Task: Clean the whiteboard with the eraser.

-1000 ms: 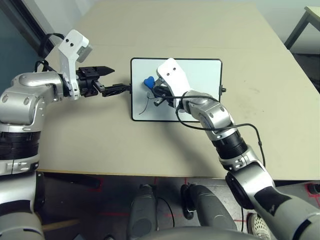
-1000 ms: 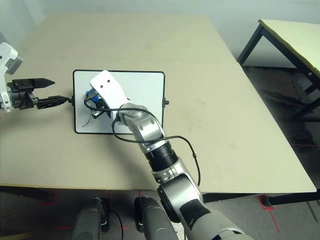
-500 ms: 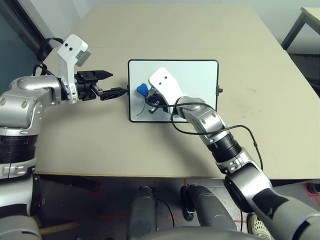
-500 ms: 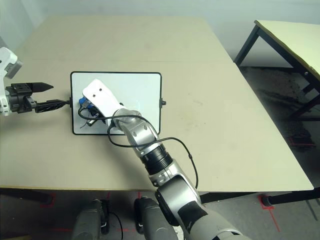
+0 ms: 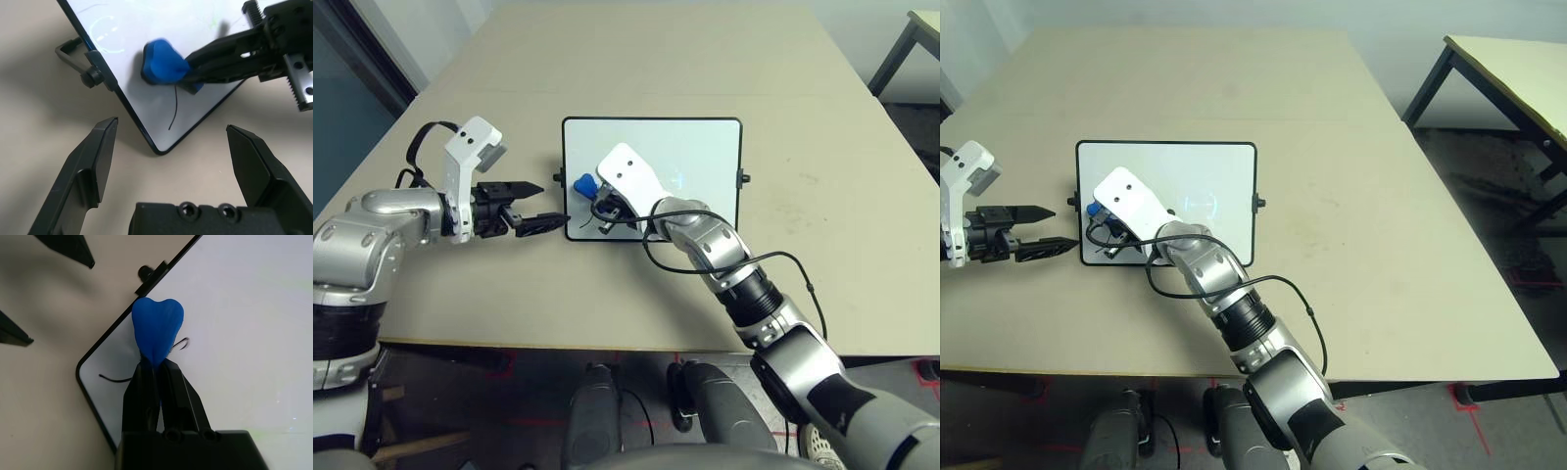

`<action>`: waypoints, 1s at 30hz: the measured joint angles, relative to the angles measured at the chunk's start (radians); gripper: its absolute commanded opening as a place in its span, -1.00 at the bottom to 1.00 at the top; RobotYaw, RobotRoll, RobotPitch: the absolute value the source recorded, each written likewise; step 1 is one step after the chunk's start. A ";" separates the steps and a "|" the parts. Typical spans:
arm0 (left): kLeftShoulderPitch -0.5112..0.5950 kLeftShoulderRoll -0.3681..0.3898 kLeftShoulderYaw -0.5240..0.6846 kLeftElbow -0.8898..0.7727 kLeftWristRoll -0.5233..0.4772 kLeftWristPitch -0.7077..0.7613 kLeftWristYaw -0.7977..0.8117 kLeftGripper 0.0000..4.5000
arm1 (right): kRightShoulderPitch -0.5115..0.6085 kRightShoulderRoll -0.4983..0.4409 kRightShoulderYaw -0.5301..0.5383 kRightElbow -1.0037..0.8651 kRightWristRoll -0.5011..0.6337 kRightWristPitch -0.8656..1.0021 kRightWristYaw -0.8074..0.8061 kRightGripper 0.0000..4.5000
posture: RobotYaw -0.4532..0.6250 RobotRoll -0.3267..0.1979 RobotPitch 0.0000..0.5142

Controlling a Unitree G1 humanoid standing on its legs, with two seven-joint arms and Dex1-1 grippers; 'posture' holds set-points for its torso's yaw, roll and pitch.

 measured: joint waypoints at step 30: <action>0.101 0.125 0.101 -0.045 -0.079 0.059 0.007 1.00 | 0.020 -0.003 0.068 -0.078 -0.010 0.046 0.006 -1.00 | -0.14 0.25 -0.02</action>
